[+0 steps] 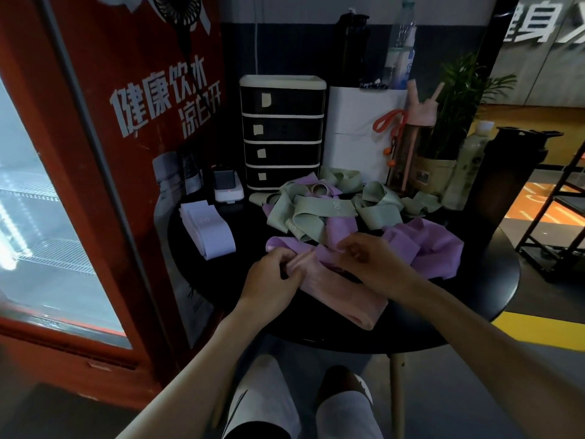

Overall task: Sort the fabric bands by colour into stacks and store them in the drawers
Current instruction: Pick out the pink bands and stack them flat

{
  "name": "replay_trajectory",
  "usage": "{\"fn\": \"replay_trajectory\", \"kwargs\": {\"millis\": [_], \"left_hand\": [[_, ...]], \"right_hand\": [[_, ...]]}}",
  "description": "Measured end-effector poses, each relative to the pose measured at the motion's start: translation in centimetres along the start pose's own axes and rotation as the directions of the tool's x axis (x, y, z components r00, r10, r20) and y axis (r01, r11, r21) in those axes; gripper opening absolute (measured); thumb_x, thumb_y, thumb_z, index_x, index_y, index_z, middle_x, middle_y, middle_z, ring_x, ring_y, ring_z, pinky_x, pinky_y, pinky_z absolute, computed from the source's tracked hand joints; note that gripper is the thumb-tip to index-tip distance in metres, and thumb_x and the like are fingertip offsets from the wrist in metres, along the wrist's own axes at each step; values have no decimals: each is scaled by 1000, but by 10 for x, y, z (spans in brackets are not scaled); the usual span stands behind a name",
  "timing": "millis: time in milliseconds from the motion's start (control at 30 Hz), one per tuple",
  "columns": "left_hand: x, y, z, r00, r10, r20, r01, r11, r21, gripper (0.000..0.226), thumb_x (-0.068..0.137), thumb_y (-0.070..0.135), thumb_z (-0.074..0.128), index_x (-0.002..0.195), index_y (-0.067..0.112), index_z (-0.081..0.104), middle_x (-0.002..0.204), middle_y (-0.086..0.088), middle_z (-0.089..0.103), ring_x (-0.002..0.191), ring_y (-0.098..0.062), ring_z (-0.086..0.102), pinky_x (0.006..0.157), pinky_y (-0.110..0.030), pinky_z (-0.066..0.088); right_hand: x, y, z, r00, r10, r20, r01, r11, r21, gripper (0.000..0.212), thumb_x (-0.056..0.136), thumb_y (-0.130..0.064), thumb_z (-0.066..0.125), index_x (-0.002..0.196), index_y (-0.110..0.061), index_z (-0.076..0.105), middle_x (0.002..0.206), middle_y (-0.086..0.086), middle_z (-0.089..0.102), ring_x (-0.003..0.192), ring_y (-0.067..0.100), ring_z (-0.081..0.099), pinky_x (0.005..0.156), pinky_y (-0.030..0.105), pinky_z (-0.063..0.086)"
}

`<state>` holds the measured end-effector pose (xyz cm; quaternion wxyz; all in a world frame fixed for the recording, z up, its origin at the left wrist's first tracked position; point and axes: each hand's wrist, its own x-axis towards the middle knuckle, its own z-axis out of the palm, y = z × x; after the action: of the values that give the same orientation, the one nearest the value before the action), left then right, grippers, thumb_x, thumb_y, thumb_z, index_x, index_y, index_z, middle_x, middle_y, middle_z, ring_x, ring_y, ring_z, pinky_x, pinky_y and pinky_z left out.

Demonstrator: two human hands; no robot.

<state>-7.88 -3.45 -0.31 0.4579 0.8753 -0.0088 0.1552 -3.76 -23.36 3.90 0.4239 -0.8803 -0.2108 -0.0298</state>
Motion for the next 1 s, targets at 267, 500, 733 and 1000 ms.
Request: {"fn": "replay_trajectory", "kwargs": {"millis": [267, 500, 733, 1000], "left_hand": [[13, 18, -7, 985, -76, 155, 60, 993, 105, 14, 87, 24, 67, 95, 22, 55, 86, 4, 62, 72, -3, 57, 56, -14, 39], [19, 24, -19, 972, -56, 227, 38, 996, 80, 24, 83, 17, 72, 99, 19, 54, 96, -3, 62, 80, -13, 59, 70, -26, 45], [21, 37, -20, 954, -52, 296, 17, 993, 120, 33, 83, 13, 73, 109, 14, 52, 102, 0, 57, 82, -13, 55, 74, -27, 46], [24, 51, -29, 924, -108, 367, 52, 986, 160, 36, 86, 14, 71, 112, 10, 46, 103, -7, 54, 87, -16, 55, 70, -24, 43]], "right_hand": [[-48, 26, -3, 991, 98, 94, -63, 947, -315, 39, 86, -38, 55, 62, -11, 42, 56, -5, 39, 51, 8, 36, 57, 32, 32], [-53, 19, 0, 982, 181, 58, -161, 954, -254, 41, 88, -35, 58, 57, -19, 38, 54, -6, 39, 60, 11, 41, 71, 32, 31], [-63, 12, 1, 993, 121, 8, -117, 969, -217, 10, 92, -39, 58, 91, -30, 53, 72, -16, 48, 85, 10, 50, 96, 41, 41], [-67, 16, 3, 994, 110, -19, -112, 988, -109, 11, 90, -33, 62, 96, -29, 53, 59, -23, 57, 67, 1, 48, 96, 46, 45]]}}
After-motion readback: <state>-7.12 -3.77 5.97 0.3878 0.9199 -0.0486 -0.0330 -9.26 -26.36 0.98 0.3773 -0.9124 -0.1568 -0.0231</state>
